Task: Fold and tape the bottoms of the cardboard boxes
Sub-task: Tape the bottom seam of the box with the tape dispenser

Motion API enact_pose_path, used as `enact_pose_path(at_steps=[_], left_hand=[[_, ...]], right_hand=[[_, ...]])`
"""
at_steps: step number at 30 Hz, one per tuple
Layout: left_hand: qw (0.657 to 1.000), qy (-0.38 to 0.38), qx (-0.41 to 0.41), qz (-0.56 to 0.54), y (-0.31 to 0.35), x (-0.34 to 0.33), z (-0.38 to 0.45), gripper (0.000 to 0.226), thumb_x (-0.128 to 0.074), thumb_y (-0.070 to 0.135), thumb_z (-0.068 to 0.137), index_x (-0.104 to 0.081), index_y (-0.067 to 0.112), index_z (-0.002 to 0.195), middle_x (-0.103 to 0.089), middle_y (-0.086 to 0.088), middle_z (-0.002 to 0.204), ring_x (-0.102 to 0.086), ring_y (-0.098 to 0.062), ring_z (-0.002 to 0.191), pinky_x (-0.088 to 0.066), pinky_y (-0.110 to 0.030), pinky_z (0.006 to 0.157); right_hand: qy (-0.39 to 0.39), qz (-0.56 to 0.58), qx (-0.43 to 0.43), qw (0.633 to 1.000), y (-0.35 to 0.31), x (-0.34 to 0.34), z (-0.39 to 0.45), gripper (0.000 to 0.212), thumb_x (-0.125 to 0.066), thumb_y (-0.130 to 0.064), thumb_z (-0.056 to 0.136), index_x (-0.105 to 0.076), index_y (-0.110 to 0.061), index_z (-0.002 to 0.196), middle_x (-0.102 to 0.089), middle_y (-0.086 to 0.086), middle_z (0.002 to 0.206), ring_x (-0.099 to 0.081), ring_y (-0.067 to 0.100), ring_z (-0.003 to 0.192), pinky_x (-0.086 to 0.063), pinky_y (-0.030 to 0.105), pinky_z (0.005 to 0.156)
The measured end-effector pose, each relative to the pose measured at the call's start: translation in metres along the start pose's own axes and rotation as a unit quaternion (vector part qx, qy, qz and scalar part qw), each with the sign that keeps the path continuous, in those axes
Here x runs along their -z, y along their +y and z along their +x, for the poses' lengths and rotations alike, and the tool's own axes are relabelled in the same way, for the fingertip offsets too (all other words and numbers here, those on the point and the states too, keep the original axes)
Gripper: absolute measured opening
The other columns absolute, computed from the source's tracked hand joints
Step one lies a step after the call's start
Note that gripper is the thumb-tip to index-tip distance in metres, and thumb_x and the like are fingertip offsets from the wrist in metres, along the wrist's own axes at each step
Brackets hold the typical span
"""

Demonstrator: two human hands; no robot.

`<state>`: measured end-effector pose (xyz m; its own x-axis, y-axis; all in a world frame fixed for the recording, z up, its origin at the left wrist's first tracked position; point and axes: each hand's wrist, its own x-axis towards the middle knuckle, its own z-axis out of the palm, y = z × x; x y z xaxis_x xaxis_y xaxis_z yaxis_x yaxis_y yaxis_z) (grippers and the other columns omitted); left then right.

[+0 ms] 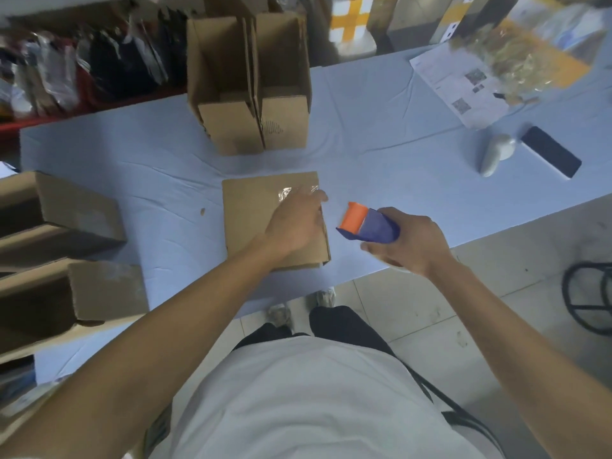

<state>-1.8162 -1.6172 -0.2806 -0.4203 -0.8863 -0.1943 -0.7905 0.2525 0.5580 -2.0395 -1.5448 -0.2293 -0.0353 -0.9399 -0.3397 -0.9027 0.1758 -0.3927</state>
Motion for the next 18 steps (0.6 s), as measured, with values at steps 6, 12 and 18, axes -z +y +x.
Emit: enact_pose_path(at_steps=[6,12,18], left_hand=[[0.828,-0.081,0.225,-0.507,0.021,0.011,-0.028,0.014,-0.06,0.019,0.092,-0.062,0.007,0.085,-0.063,-0.01,0.082,-0.06,-0.021,0.076,-0.054,-0.035,0.08],[0.783,0.007,0.289,-0.55,0.025,0.017,-0.033,0.015,-0.062,0.001,0.091,-0.063,0.009,0.079,-0.062,-0.005,0.075,-0.06,-0.014,0.066,-0.054,-0.019,0.059],[0.862,0.101,0.323,-0.377,0.008,0.014,-0.032,0.022,-0.069,0.001,0.083,-0.068,0.007,0.062,-0.063,-0.007,0.059,-0.058,-0.017,0.054,-0.051,-0.028,0.06]], right_hand=[[-0.033,0.041,0.125,0.991,-0.005,0.009,0.009,0.055,-0.082,-0.051,0.067,-0.057,-0.038,0.114,-0.067,-0.014,0.092,-0.062,0.013,0.082,-0.053,0.033,0.076],[-0.059,0.049,0.192,0.978,-0.01,0.011,0.027,0.059,-0.084,-0.049,0.067,-0.057,-0.036,0.117,-0.067,-0.015,0.096,-0.062,0.012,0.083,-0.052,0.027,0.075],[-0.116,-0.012,0.18,0.977,0.019,0.035,0.041,0.053,-0.083,-0.044,0.068,-0.056,-0.042,0.114,-0.065,-0.021,0.093,-0.063,0.007,0.083,-0.05,0.023,0.073]])
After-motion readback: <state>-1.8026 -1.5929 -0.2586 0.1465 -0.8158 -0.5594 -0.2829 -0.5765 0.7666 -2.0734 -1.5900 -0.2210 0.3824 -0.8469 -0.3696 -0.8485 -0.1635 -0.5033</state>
